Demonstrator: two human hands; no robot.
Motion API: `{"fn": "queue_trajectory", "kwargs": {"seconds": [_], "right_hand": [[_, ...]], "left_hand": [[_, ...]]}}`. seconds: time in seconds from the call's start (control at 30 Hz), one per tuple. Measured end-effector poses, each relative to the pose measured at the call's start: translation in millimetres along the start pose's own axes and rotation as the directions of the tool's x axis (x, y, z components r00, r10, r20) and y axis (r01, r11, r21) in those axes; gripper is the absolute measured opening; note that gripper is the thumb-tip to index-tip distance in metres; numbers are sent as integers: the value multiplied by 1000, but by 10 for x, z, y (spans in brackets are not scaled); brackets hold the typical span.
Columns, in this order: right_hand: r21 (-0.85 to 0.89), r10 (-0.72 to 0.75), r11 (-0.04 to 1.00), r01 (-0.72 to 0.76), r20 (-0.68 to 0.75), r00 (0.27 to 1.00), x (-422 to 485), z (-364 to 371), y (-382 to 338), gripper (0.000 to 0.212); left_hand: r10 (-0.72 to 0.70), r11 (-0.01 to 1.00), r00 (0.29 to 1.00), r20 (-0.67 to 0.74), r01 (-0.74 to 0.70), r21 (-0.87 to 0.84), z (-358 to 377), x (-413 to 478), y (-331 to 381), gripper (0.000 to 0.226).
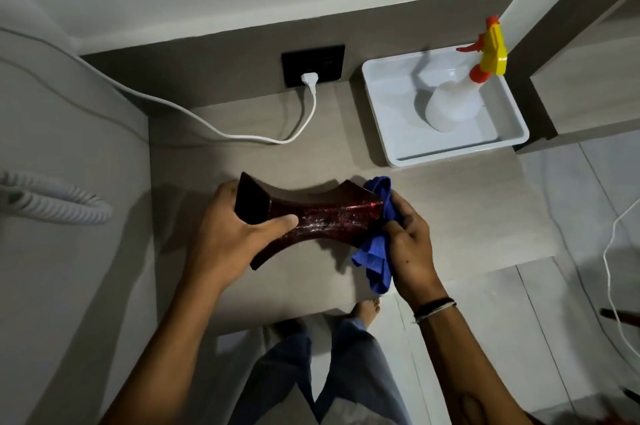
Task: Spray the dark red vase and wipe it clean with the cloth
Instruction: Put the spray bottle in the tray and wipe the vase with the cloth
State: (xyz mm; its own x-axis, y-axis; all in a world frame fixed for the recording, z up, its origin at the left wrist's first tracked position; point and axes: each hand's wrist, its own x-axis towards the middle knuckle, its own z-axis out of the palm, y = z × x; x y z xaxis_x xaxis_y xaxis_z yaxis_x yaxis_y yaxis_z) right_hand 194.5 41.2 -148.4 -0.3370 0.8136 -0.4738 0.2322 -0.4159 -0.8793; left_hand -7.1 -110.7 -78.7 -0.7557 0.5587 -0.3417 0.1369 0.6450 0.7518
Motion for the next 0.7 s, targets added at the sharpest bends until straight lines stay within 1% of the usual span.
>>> {"fn": "queue_trajectory", "kwargs": {"seconds": [0.03,0.07,0.1,0.13,0.2,0.27,0.3,0.33,0.37,0.4,0.43,0.47,0.53,0.57,0.6,0.67,0.7], "right_hand": [[77,66,995,-68,20,998,8,12,-4,71],[110,106,988,-109,30,994,13,27,-11,70],[118,118,986,-121,28,993,25,40,-12,70],[114,114,987,-115,18,993,43,61,-11,69],[88,80,993,-79,-5,997,76,113,-49,70],[44,26,999,-26,-11,1000,125,146,-101,70],[-1,-12,1000,12,-10,1000,134,161,-120,70],[-74,-64,995,63,-17,998,127,176,-127,71],[-179,-136,975,130,-23,990,98,190,-124,71],[-303,-224,929,211,-10,974,44,206,-106,73],[-407,-308,864,295,34,951,-39,235,-78,76],[-469,-370,798,378,113,922,-148,283,-39,78],[-489,-403,702,518,326,855,-438,438,4,78],[-468,-400,674,571,420,815,-592,540,19,82],[-423,-405,663,617,491,771,-726,635,30,88],[-342,-422,646,683,585,692,-867,718,84,103],[-349,-436,605,716,607,664,-849,701,121,110]], "left_hand": [[-55,998,998,5,55,-7,-2,17,-4,78],[-91,996,996,18,90,18,-12,29,-10,92],[-116,992,992,49,113,57,-27,41,-16,109],[-129,989,987,100,120,84,-51,50,-27,119],[-68,995,977,203,51,88,-98,34,-48,125],[-4,991,955,297,-35,126,-138,-7,-81,141],[12,982,948,318,-70,173,-141,-32,-91,148],[37,965,952,303,-114,238,-127,-62,-90,151],[83,936,963,255,-163,311,-103,-83,-89,147],[138,908,970,199,-205,365,-75,-97,-87,138],[186,894,971,151,-230,384,-44,-107,-73,128],[220,893,968,117,-248,374,-11,-121,-48,117],[292,888,953,77,-301,347,55,-126,6,90],[335,874,940,66,-337,350,70,-126,27,77],[366,862,929,64,-364,353,82,-125,44,71],[379,856,923,68,-377,354,90,-127,42,75],[378,850,924,63,-373,370,74,-124,26,77]]}}
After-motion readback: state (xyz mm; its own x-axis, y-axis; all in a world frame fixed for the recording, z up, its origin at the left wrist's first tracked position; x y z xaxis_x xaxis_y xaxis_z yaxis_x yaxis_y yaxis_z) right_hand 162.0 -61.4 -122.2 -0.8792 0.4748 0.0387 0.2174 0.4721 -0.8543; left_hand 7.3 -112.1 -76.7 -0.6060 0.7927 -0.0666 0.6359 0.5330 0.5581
